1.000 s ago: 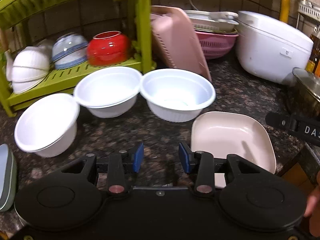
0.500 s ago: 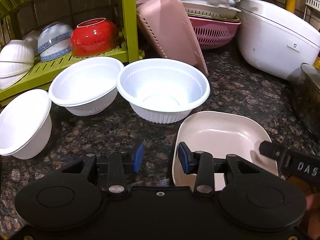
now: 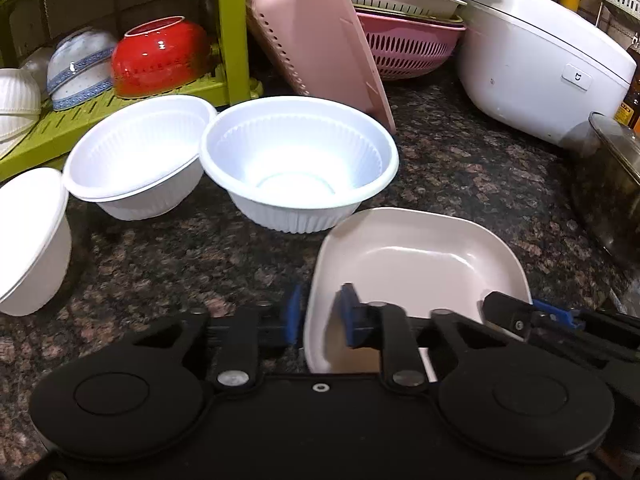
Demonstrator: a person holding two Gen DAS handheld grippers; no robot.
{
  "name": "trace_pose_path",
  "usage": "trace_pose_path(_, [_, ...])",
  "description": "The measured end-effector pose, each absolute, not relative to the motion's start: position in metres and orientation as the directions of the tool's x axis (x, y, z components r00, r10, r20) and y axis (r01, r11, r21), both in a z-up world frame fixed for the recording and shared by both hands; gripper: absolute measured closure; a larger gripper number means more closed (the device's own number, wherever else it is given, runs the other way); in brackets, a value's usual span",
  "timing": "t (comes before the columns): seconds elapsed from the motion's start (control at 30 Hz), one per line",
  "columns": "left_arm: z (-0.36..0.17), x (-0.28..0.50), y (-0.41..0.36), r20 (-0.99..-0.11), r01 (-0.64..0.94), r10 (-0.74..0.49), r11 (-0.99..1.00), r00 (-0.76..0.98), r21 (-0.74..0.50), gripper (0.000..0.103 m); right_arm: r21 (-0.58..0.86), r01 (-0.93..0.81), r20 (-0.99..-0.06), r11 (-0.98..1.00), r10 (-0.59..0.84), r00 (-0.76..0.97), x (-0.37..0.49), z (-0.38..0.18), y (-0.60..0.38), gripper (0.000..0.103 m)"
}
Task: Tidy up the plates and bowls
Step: 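Grasp the pale pink plate rim with the left gripper and lift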
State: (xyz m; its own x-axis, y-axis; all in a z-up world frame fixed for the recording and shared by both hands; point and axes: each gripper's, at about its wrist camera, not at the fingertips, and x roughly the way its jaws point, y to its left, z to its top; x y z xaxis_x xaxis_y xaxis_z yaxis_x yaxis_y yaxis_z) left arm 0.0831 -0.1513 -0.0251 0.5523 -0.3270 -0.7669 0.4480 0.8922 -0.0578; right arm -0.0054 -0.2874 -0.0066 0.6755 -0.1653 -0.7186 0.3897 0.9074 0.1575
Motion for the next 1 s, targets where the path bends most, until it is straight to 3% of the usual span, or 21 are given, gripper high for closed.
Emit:
trace_pose_path(0.23, [-0.021,0.076,-0.135,-0.759,0.440,-0.310,0.897,0.572,-0.035,0.081,0.098,0.330,-0.690,0.939,-0.175,0.703,-0.009,-0.002,-0.264,0.088])
trace_pose_path(0.63, [-0.007,0.054,-0.093,-0.736,0.435,-0.298,0.901,0.607,-0.006,0.080,0.114,0.232,-0.708,0.966,-0.085,0.701,-0.005,0.000,-0.235,0.088])
trace_pose_path(1.0, [0.007,0.047,-0.049,-0.710,0.375,-0.279,0.927,0.646,-0.023,0.080,0.134,0.137,-0.668,0.982,-0.013,0.744,-0.007,0.015,-0.199,0.088])
